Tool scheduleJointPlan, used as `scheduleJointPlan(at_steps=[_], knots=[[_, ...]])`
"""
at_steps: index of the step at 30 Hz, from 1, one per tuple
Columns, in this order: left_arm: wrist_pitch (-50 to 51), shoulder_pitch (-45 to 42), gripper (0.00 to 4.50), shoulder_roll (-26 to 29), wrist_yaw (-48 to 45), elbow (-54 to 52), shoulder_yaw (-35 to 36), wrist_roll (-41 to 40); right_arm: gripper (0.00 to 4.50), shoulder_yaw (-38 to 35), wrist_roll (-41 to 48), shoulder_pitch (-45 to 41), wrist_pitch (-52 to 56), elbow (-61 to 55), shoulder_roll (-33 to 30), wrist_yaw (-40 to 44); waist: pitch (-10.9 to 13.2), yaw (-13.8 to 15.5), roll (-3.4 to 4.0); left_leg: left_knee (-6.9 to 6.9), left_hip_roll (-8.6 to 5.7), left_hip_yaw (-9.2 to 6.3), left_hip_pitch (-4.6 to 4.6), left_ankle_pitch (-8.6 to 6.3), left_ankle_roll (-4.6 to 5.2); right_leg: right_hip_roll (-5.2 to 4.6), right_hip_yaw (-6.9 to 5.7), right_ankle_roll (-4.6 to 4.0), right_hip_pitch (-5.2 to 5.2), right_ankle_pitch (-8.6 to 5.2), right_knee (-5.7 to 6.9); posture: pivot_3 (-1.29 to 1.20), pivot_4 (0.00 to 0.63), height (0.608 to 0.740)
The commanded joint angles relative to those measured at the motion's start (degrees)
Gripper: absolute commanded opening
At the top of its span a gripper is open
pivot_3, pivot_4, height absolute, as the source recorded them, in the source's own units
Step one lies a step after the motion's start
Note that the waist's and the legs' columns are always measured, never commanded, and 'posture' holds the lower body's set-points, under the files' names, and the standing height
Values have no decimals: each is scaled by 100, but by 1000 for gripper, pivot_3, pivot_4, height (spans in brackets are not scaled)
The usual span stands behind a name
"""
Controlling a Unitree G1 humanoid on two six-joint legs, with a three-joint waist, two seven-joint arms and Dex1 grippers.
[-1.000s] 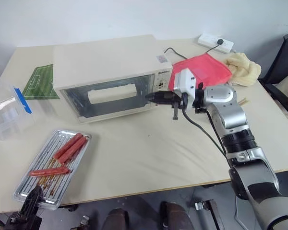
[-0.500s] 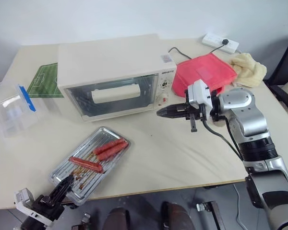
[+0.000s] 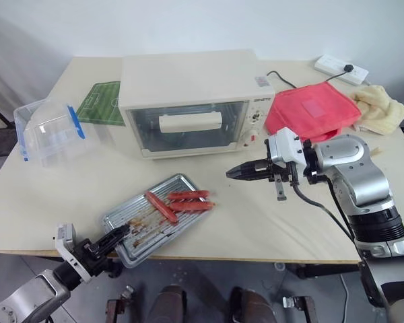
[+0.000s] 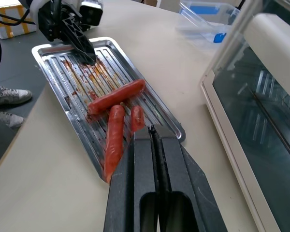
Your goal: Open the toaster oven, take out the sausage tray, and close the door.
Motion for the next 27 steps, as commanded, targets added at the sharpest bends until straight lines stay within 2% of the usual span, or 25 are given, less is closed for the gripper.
scheduleJointPlan(at_steps=[1,15,19,27], knots=[[-52,-283,0,39,-230,-456,200,-243,61,-203,111,24,11,-229,-111,-29,1,1,1,0,0,0,-1,0,0,0,0,0,0,0,0,0,150,740],[-566,849,0,-639,-234,-1219,670,-243,61,90,-43,42,-161,269,-104,470,3,-253,-3,-8,14,22,-11,-4,-3,13,2,9,-7,5,-34,0,150,740],[-713,1211,0,-764,-327,-1436,780,-243,61,136,-112,-33,-289,481,-60,581,4,-416,-3,-17,19,41,-8,-12,0,15,2,12,-7,6,-32,0,150,740],[-937,1928,0,-903,-547,-1795,822,-243,61,227,-141,-227,-417,754,22,705,5,-510,-1,-19,24,61,-6,-27,7,16,10,13,-11,7,-48,0,150,740]])
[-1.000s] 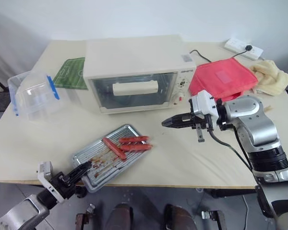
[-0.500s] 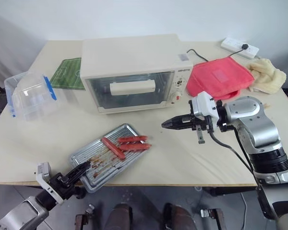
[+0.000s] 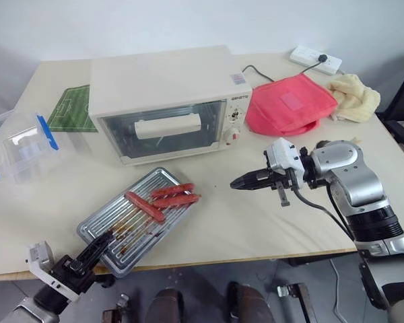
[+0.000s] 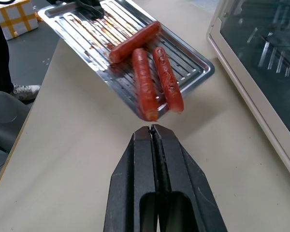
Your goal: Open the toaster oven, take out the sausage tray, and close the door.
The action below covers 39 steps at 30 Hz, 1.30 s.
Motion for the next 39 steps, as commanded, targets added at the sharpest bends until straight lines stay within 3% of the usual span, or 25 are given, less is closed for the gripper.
scheduleJointPlan(at_steps=[1,14,27,39], knots=[[-128,266,0,-41,-248,-294,138,-191,61,-32,-7,-148,-136,30,27,129,0,-22,0,0,0,1,0,-1,0,0,1,0,-2,0,-2,0,150,740],[-510,823,0,-103,-514,-776,39,-191,61,47,-80,-377,-272,375,151,369,1,-64,1,1,2,41,-3,-9,4,0,35,-7,-39,-4,-2,0,150,740],[-575,-511,0,616,-212,-590,-605,-191,61,-58,-91,-135,-247,155,103,209,2,-68,1,5,5,52,-2,-9,4,6,44,-1,-43,0,25,0,150,740],[663,-3033,0,1950,-190,1327,-1656,-191,61,-197,-398,326,-652,186,-183,-76,2,-60,1,5,4,69,1,-7,4,8,49,25,-50,14,33,0,150,740]])
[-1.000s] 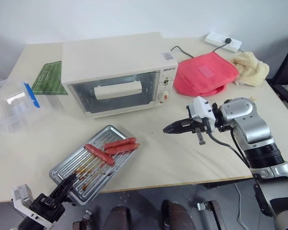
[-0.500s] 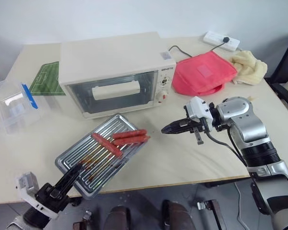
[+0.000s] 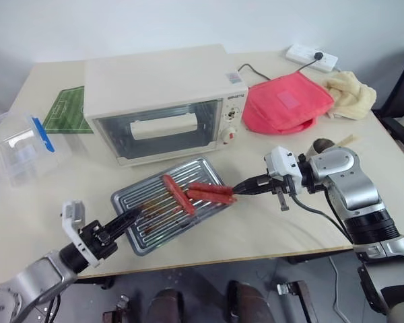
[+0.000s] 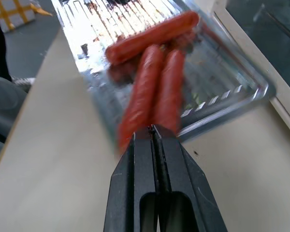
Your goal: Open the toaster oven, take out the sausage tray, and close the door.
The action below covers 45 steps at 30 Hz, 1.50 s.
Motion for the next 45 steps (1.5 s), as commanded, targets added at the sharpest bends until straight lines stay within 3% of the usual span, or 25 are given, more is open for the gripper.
scheduleJointPlan(at_steps=[1,9,22,30,33,38,45], knots=[[410,-717,0,285,-230,572,-232,-159,61,-203,-105,50,-238,-35,-182,-100,0,-1,0,0,0,2,0,0,-1,0,-1,1,-2,1,1,0,150,740],[1185,-1914,0,515,-522,1835,-930,98,61,-468,-105,163,-364,101,-590,-102,0,-3,0,0,1,17,2,1,-2,0,-1,16,-4,9,-2,0,150,740],[2185,-3162,0,7,-1292,3204,-1398,1583,61,-673,-384,719,-258,140,-1110,-323,-3,139,7,10,-3,30,18,6,1,-2,6,29,6,16,8,0,150,740],[2570,-3547,2360,-297,-1781,3504,-1273,2504,0,-681,-415,755,-161,381,-1296,-329,-4,158,9,12,-7,32,20,10,1,-6,8,30,7,17,16,0,150,740],[2698,-3620,3184,-400,-1907,3549,-1240,2824,533,-628,-461,731,-70,449,-1379,-271,-4,160,9,12,-7,32,21,10,1,-6,8,30,7,17,19,0,150,740],[2887,-3730,4494,-479,-2107,3641,-1064,3230,2120,-672,-480,629,-100,530,-1343,-353,-4,159,9,14,-8,32,24,11,2,-8,8,31,9,17,21,0,150,740],[3014,-3819,4500,-254,-2379,3774,-799,3778,4487,-702,-465,598,-128,547,-1344,-385,-4,135,9,14,-7,32,27,12,0,-8,8,31,9,17,25,0,150,740]])
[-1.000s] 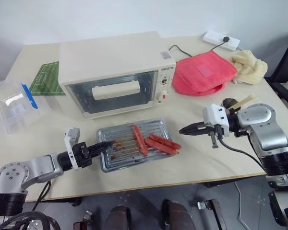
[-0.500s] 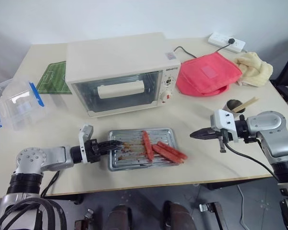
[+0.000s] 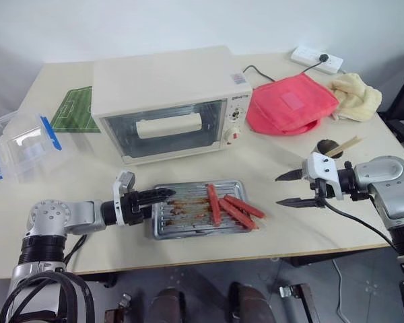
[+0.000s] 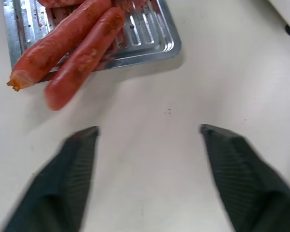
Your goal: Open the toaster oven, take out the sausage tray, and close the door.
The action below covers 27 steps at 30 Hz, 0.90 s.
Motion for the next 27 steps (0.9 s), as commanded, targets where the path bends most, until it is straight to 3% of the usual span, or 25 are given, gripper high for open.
scheduleJointPlan(at_steps=[1,13,17,19,23,27], knots=[[-1,71,4500,274,-61,175,170,544,4487,-210,65,-56,-45,-54,-79,-27,0,-21,0,0,0,0,0,0,0,0,0,0,-1,0,1,0,150,740],[-424,532,4500,1223,-878,-534,865,1237,4487,-386,129,-42,-160,30,-141,-94,1,-170,0,-11,6,3,-3,0,-7,0,-3,0,-20,0,17,0,150,740],[-3111,1356,4500,931,-2231,-1529,1687,1978,4487,-596,197,56,-342,154,-259,21,1,-164,-1,-12,8,7,-6,-2,-10,-1,-3,0,-23,0,11,0,150,740],[-3928,1608,4500,822,-2875,-1743,1754,2248,4487,-639,196,106,-402,176,-279,40,1,-150,-2,-12,8,13,-12,-3,-10,-1,-4,-1,-26,0,2,0,150,740],[-6544,2220,4500,725,-3723,-2189,1340,3829,4487,-675,136,199,-534,229,-285,-22,2,-138,-2,-9,6,20,-12,-5,-7,-3,-7,-1,-22,0,-9,0,150,740],[-7610,2409,4500,1088,-4614,-1716,751,4725,4487,-739,135,422,-488,48,-310,-165,2,-136,-3,-9,7,26,-12,-7,-2,-3,-8,-1,-23,0,-7,0,150,740]])
